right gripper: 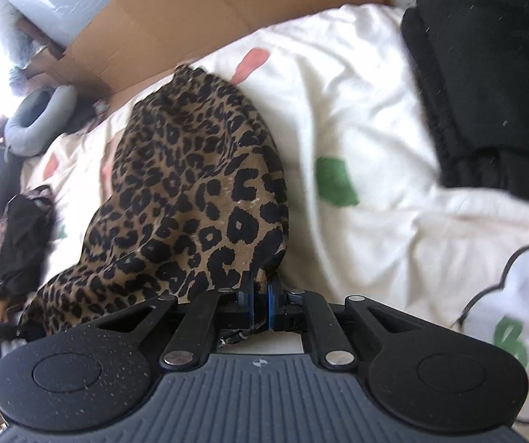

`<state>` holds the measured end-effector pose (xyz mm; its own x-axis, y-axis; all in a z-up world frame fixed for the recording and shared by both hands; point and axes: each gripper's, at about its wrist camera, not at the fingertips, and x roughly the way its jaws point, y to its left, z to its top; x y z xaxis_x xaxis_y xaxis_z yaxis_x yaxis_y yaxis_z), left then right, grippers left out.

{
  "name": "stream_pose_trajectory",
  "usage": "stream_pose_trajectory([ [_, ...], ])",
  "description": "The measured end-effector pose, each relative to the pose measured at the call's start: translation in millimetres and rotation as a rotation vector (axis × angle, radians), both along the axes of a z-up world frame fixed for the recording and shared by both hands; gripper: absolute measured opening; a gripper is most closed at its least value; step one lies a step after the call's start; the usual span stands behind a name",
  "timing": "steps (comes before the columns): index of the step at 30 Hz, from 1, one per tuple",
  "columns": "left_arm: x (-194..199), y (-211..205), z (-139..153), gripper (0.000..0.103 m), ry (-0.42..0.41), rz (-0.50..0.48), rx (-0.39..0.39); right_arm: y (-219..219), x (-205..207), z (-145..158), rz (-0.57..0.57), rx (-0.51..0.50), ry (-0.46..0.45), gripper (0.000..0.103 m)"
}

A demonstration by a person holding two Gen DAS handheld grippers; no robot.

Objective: Fold clothes

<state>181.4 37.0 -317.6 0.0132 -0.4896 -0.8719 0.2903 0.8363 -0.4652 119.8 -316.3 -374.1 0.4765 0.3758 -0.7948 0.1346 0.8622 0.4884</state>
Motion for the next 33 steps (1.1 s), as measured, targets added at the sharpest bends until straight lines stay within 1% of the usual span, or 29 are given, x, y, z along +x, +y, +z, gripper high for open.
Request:
stream_pose_trajectory([
  [5,-1.0,21.7,5.3,0.005,0.006,0.013,0.028,13.6,-4.1,-0.7,0.069,0.033,0.021,0.004],
  [10,3.8,37.4,4.2,0.005,-0.013,0.03,0.06,24.9,-7.1,-6.8,0.126,0.067,0.05,0.004],
  [14,7.2,45.1,-15.1,0.005,-0.005,0.067,0.078,33.4,-6.8,-19.9,0.154,0.059,0.084,0.004],
  [18,5.0,45.7,-33.5,0.005,0.007,0.091,0.079,29.1,-6.4,-27.0,0.154,0.044,0.103,0.005],
  [20,4.4,46.8,-40.6,0.005,0.011,0.107,0.073,26.8,-10.1,-27.7,0.16,0.033,0.112,0.009],
  [23,4.5,48.3,-45.0,0.005,0.019,0.125,0.06,22.1,-15.0,-28.2,0.145,0.033,0.116,0.023],
  [24,5.0,48.1,-45.3,0.005,0.017,0.122,0.06,22.0,-16.0,-27.5,0.14,0.03,0.11,0.03],
  [30,5.8,49.2,-45.2,0.005,0.01,0.106,0.062,21.6,-7.8,-36.2,0.153,0.076,0.083,0.032],
  [31,5.9,49.3,-45.5,0.005,0.009,0.106,0.062,21.6,-5.2,-38.9,0.154,0.093,0.078,0.033],
  [33,6.4,48.9,-46.8,0.005,0.009,0.106,0.063,20.8,-0.5,-44.2,0.16,0.132,0.068,0.04],
])
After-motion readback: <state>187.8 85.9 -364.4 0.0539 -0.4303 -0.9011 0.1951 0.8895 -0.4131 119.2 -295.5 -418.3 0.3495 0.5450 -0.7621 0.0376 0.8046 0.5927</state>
